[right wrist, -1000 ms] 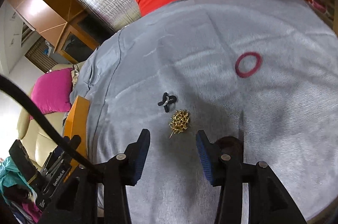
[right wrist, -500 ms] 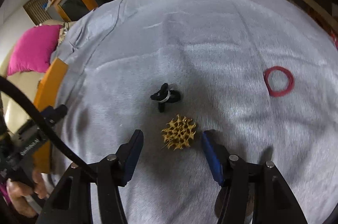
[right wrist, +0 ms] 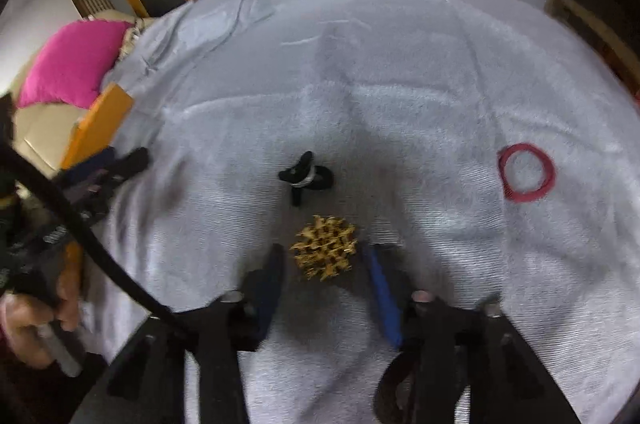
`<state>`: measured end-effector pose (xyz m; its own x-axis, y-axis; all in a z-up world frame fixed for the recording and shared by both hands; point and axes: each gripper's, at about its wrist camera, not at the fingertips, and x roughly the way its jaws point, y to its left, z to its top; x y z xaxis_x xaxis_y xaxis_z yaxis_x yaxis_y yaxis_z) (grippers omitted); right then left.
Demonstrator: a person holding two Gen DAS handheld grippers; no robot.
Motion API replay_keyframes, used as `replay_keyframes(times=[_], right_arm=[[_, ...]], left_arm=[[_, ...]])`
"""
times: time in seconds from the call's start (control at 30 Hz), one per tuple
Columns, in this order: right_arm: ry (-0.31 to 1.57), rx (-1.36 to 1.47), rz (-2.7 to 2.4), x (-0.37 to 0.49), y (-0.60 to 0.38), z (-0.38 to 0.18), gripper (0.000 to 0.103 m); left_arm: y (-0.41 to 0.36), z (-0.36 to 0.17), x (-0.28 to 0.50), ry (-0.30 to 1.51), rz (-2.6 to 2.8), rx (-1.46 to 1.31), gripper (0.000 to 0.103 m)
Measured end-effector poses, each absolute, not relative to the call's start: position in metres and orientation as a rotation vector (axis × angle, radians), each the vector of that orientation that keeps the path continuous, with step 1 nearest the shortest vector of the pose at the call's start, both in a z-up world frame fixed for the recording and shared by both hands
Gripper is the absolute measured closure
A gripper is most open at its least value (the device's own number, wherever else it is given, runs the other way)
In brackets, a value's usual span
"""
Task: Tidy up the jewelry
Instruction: 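Grasp the gold filigree brooch with the right tool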
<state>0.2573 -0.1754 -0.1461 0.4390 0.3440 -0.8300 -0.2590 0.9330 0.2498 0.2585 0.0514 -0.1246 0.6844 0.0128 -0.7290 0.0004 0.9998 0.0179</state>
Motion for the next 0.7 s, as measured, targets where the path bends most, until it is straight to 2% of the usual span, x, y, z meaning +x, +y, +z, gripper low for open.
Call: replay_keyframes(times=[0.13,0.3,0.4,0.47,0.7], right_arm=[[1.043,0.026,0.388,0.25,-0.167,-0.146,0.042],[1.011,-0.072,0.364,0.246,-0.155,-0.149,0.043],[0.995,-0.126,0.333,0.244,-0.151,-0.151,0.052],[0.988,-0.137,0.313,0.245,-0.151,-0.151,0.063],[0.988,-0.053,0.321,0.247,-0.166,-0.146,0.066]], left_arm=[[0.042,-0.13,0.263,0.827,-0.002,0.04,0.029],[0.044,-0.133,0.264,0.836,0.012,0.051,0.029],[0.047,-0.133,0.263,0.84,0.006,0.028,0.029],[0.045,-0.132,0.262,0.836,-0.001,0.029,0.029],[0.031,-0.13,0.259,0.827,-0.045,0.046,0.029]])
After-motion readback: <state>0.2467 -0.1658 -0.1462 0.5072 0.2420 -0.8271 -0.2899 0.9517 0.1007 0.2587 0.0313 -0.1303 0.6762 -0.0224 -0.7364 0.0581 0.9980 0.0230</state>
